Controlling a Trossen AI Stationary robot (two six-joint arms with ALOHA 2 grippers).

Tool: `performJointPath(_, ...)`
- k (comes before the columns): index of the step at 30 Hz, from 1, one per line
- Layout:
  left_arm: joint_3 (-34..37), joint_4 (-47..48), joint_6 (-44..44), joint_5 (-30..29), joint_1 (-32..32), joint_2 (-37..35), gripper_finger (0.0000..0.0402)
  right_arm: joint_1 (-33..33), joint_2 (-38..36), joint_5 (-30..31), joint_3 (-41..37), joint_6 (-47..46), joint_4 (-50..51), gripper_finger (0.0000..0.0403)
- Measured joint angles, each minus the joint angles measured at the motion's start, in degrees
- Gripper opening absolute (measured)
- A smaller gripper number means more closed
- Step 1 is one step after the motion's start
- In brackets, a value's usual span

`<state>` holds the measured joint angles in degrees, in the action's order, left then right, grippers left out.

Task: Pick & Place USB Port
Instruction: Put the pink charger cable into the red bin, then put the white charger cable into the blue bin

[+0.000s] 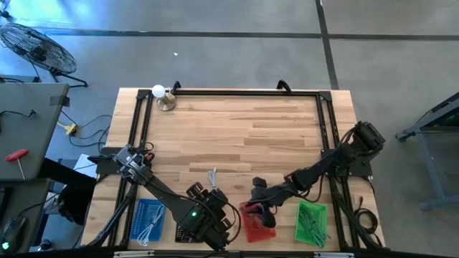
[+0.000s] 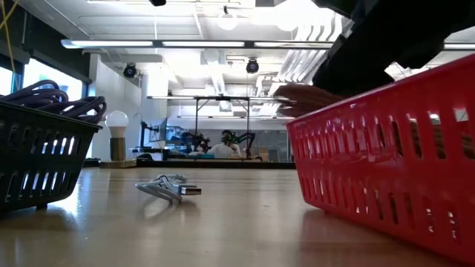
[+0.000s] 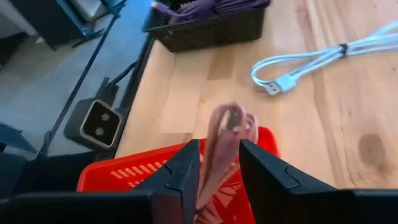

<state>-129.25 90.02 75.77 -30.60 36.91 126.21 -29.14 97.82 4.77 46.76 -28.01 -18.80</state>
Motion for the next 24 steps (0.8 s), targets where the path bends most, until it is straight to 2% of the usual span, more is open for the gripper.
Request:
performJointPath(8, -0.1, 0.0, -1.0, 1.5, 0.3, 0.5, 0.0195, -1.0, -2.0, -1.2, 0.0, 4.7, -3.6, 0.0106)
performJointPath(10, -0.1, 0.0, -4.7, 3.2, 0.3, 1.4, 0.0195, -1.1, -3.8, -2.5, 0.0, 6.6, -3.7, 0.0106)
performJointPath(14, 0.0, 0.0, -21.6, 3.0, 0.2, 3.7, 0.0195, -2.9, -8.7, -7.4, 0.0, 12.3, -3.9, 0.0106)
performJointPath(18, 0.0, 0.0, -37.9, -0.7, -0.1, 6.8, 0.0195, -6.0, -14.0, -11.5, 0.0, 17.1, -3.8, 0.0106)
performJointPath(22, 0.0, 0.0, -56.1, -1.4, -1.2, 8.9, 0.0195, -10.0, -18.8, -12.7, 0.0, 19.6, -3.7, 0.0106)
performJointPath(24, 0.0, 0.0, -60.5, 0.0, -2.4, 10.0, 0.0195, -12.0, -20.7, -12.5, 0.0, 20.5, -3.3, 0.0106)
